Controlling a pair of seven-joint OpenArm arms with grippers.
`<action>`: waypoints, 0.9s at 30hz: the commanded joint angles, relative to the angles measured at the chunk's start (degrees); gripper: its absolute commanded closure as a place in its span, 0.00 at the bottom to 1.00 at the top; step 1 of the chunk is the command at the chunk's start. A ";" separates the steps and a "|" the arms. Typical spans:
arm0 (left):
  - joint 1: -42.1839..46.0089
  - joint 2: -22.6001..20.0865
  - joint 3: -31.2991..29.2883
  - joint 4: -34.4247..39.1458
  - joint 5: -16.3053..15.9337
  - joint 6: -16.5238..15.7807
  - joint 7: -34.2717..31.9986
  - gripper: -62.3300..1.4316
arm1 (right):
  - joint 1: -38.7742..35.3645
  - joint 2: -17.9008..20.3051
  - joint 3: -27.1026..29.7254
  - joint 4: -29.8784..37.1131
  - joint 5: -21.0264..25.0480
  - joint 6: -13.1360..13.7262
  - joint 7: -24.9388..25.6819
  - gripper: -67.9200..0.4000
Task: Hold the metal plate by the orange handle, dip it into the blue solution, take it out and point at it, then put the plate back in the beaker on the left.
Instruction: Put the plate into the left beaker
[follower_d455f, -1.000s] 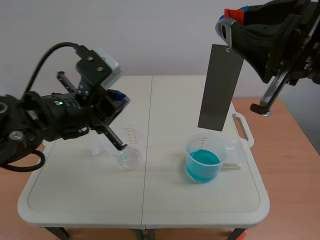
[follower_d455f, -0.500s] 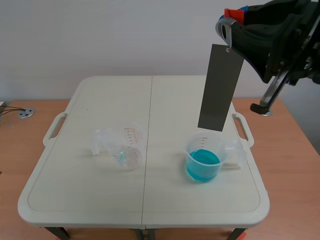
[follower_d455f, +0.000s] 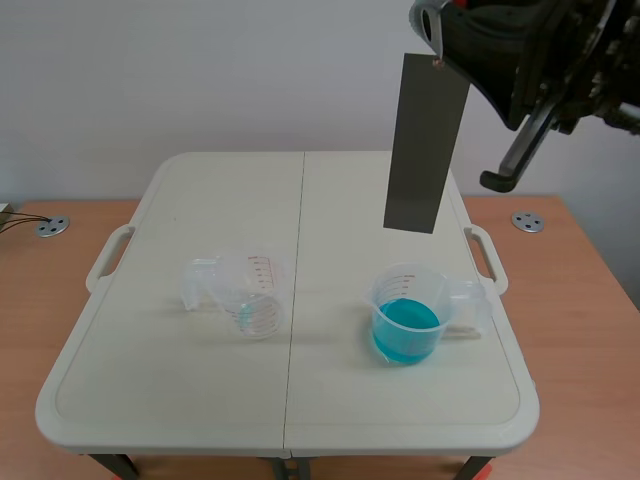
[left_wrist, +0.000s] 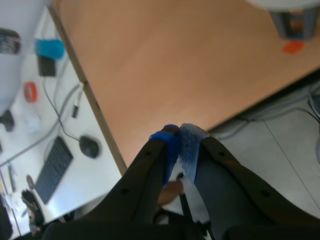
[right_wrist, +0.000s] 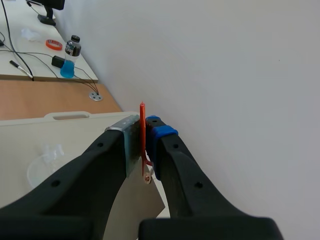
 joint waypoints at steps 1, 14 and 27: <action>0.04 1.40 0.35 -0.59 -0.13 -1.68 -0.44 0.94 | 2.19 0.76 -0.83 0.46 1.03 0.31 0.00 0.98; 0.48 10.73 10.58 -7.34 0.59 -13.40 -0.37 0.94 | 14.27 -3.98 -9.05 -5.75 1.05 0.31 -4.96 0.98; 0.44 16.72 13.77 -8.70 0.52 -13.46 -0.15 0.94 | 24.15 -12.74 -17.16 -12.85 1.03 0.31 -11.10 0.98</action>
